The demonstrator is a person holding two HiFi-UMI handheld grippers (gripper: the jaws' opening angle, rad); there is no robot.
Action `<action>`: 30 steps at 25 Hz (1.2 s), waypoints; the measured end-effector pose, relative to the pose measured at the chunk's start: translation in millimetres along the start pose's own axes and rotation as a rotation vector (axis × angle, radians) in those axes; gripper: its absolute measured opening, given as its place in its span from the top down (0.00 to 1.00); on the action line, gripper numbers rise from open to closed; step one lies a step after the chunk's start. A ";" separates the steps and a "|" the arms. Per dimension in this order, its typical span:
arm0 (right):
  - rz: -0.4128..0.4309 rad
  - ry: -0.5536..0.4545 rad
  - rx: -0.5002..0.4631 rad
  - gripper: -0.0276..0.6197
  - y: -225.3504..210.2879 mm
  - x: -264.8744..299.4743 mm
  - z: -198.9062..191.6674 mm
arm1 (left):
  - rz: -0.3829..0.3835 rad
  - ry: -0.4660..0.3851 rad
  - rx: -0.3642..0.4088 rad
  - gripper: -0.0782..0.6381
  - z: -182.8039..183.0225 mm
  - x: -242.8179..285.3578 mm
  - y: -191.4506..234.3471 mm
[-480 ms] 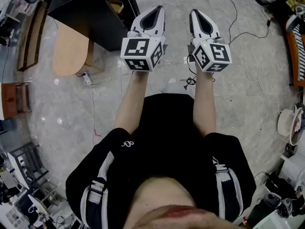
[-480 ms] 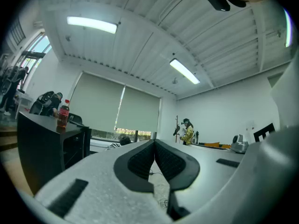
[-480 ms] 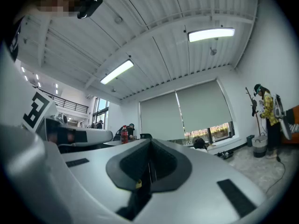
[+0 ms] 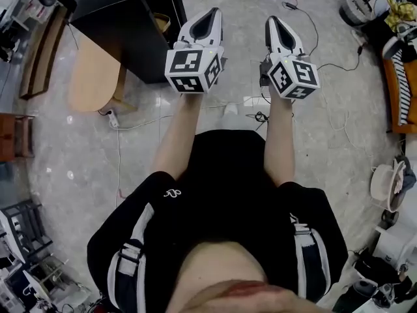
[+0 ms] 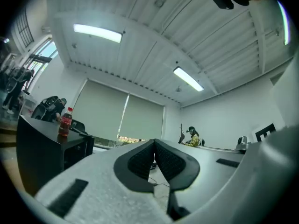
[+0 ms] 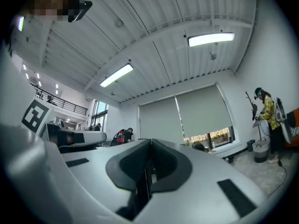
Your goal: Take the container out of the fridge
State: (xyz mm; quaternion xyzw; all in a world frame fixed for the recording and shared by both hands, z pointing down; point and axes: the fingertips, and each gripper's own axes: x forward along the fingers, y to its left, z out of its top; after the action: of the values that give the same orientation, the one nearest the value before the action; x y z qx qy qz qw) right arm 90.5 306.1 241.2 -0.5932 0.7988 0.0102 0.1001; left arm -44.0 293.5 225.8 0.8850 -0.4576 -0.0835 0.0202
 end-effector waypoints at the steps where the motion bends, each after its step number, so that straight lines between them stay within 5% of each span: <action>1: 0.008 -0.004 -0.006 0.94 -1.7 7.8 0.2 | 0.003 -0.007 0.000 0.88 0.6 6.6 4.3; 9: 0.078 -0.024 0.014 0.94 -49.1 109.5 -29.6 | 0.071 -0.139 0.023 0.88 7.8 87.6 55.2; 21: 0.121 0.050 0.142 0.94 -225.8 355.0 -89.4 | 0.171 0.127 0.049 0.88 -98.2 354.6 146.0; 30: 0.234 0.242 0.214 0.94 -243.9 466.4 -180.2 | 0.385 0.296 -0.072 0.88 -178.6 397.3 237.6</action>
State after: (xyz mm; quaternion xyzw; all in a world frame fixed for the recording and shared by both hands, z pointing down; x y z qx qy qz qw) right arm 166.6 -231.4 362.6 -0.4793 0.8649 -0.1345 0.0639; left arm 19.5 -174.8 377.0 0.7828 -0.6065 0.0361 0.1343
